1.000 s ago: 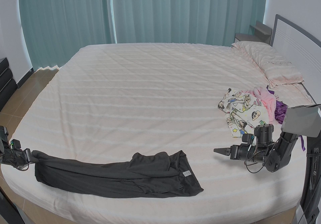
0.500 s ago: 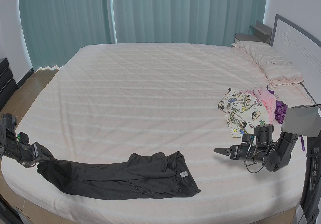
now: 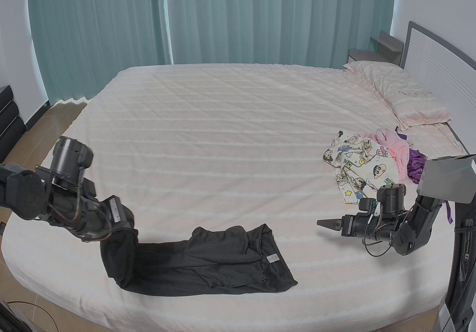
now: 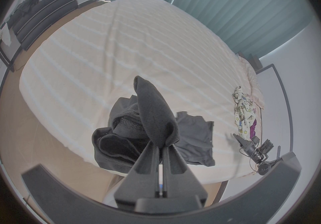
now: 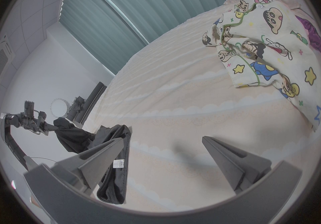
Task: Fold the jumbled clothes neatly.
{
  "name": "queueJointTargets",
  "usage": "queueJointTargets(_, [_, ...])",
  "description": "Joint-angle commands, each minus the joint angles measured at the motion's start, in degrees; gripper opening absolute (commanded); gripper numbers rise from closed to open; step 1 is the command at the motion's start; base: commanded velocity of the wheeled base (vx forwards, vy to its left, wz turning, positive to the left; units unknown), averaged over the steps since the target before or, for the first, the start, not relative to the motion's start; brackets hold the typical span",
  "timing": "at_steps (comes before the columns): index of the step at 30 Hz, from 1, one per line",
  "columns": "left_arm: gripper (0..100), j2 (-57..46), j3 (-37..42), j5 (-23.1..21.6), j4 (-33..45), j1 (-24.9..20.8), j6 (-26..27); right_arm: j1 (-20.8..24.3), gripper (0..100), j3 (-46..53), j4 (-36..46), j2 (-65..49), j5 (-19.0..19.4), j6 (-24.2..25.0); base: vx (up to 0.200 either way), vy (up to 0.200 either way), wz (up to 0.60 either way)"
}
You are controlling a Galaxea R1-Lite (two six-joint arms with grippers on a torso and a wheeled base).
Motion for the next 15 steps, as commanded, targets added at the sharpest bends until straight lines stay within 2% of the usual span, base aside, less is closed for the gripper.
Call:
queueJointTargets(1, [0, 8.66, -8.76, 6.53, 0.38, -13.83, -8.52, 0.03, 100, 0.05, -0.06, -0.14, 0.03, -0.01, 0.000, 0.000, 0.00])
queueJointTargets(3, [0, 12.79, -12.71, 7.85, 0.47, -17.70, -10.45, 0.12, 100, 0.22, -0.06, -0.23, 0.03, -0.01, 0.000, 0.000, 0.00])
queueJointTargets(15, [0, 23.16, -26.42, 8.46, 1.70, -27.98, -13.88, 0.39, 100, 0.31, -0.06, -0.06, -0.06, -0.01, 0.000, 0.000, 0.00])
